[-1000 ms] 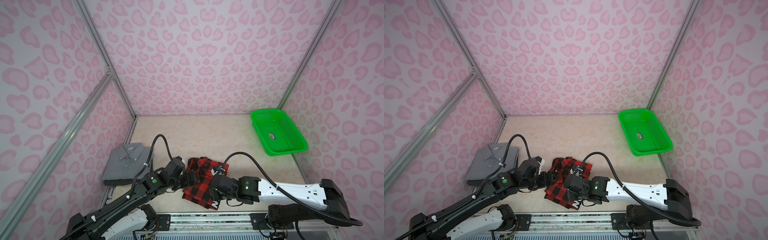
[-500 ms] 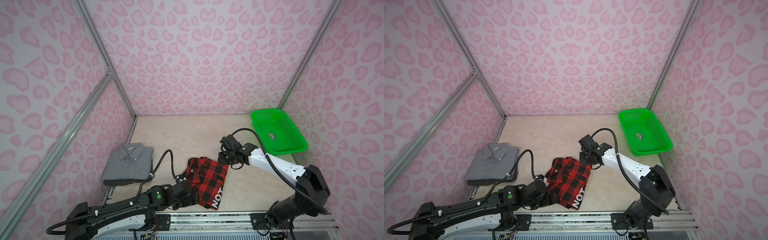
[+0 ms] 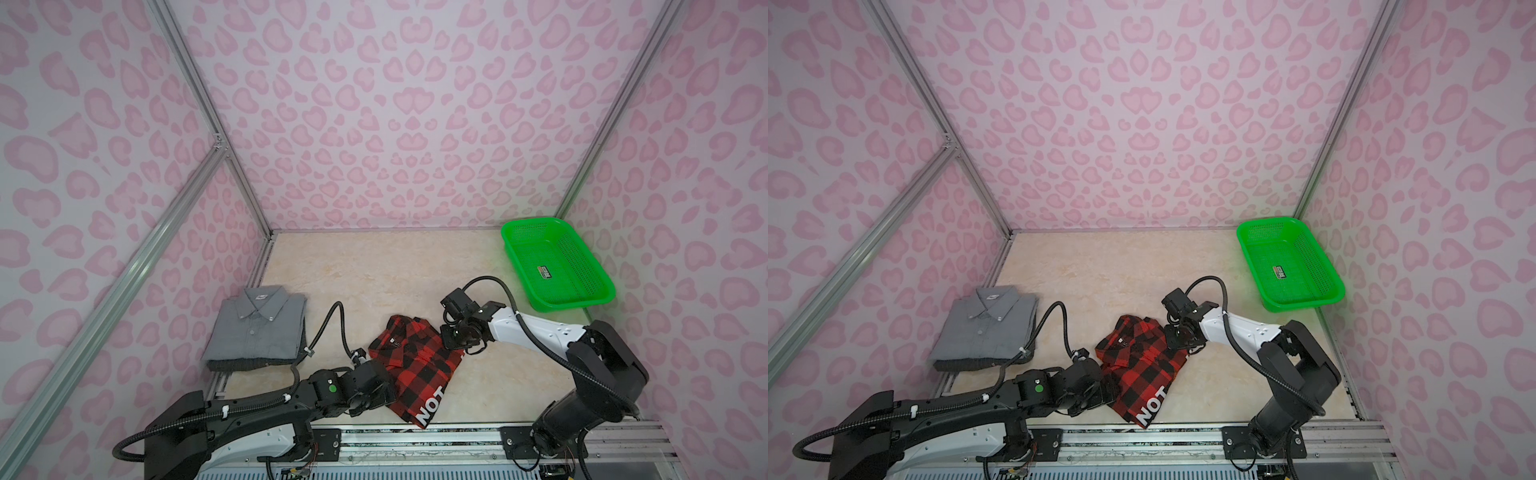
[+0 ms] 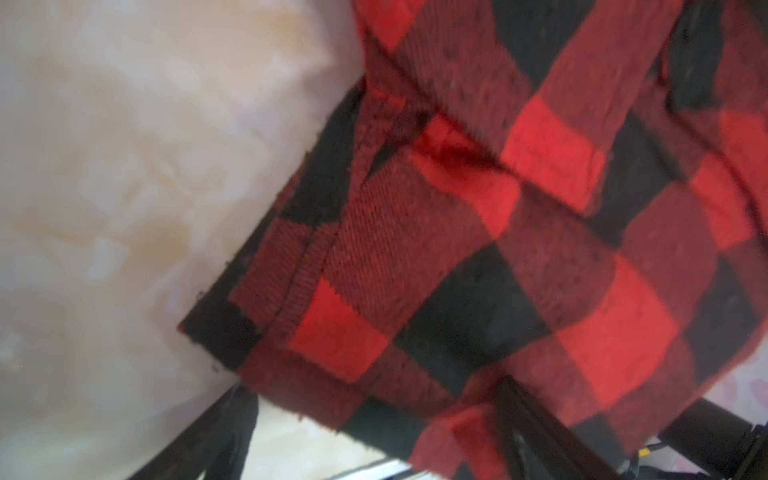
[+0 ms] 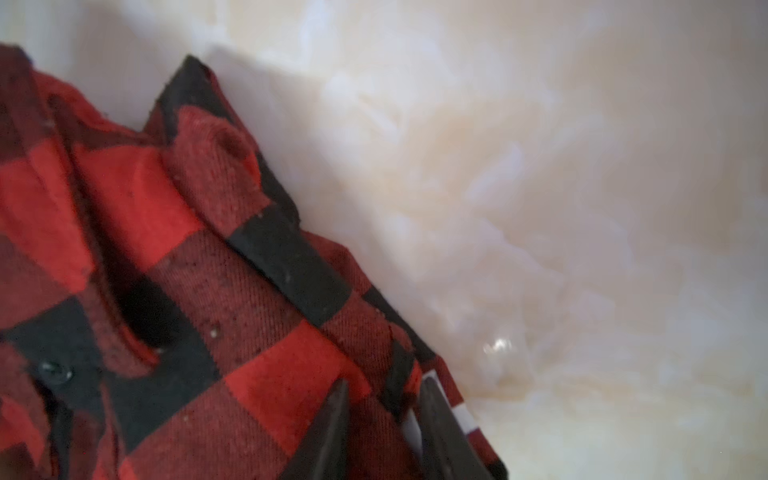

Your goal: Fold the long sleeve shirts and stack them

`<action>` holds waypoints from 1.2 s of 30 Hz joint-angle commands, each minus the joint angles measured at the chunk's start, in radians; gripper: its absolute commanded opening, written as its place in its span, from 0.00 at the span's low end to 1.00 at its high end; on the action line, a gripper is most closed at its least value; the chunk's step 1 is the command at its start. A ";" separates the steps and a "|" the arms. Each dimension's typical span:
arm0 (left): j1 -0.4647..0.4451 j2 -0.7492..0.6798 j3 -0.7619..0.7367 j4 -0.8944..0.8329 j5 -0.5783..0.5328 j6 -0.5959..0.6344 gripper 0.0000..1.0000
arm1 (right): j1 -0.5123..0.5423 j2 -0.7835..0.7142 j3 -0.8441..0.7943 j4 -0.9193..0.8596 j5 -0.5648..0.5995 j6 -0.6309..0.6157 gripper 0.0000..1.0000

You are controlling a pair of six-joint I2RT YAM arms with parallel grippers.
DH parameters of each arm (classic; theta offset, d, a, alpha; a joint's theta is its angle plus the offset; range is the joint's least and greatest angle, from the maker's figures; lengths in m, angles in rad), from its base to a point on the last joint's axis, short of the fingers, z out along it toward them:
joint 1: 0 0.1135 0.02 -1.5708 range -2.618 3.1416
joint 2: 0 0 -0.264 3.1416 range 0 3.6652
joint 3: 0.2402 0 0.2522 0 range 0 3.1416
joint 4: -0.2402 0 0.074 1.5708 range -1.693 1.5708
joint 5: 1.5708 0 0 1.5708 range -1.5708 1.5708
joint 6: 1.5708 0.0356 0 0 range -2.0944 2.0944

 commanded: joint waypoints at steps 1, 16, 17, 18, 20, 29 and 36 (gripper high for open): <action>0.065 0.059 0.014 0.050 0.033 0.101 0.91 | 0.023 -0.087 -0.098 -0.012 0.002 0.080 0.31; 0.390 0.330 0.382 0.054 0.219 0.551 0.88 | 0.361 -0.512 -0.252 -0.080 0.143 0.436 0.42; 0.395 0.295 0.383 0.029 0.209 0.557 0.87 | 0.357 -0.526 -0.237 -0.116 0.160 0.425 0.43; 0.397 0.255 0.378 0.003 0.200 0.556 0.88 | 0.352 -0.541 -0.224 -0.153 0.171 0.416 0.44; 0.397 0.182 0.352 -0.027 0.212 0.550 0.88 | 0.342 -0.582 -0.226 -0.180 0.179 0.400 0.46; 0.327 -0.035 0.247 -0.060 0.282 0.378 0.87 | 0.263 -0.629 -0.359 0.022 0.066 0.367 0.36; 0.150 -0.021 0.293 -0.029 0.223 0.286 0.87 | 0.216 -0.494 -0.324 0.122 0.086 0.251 0.32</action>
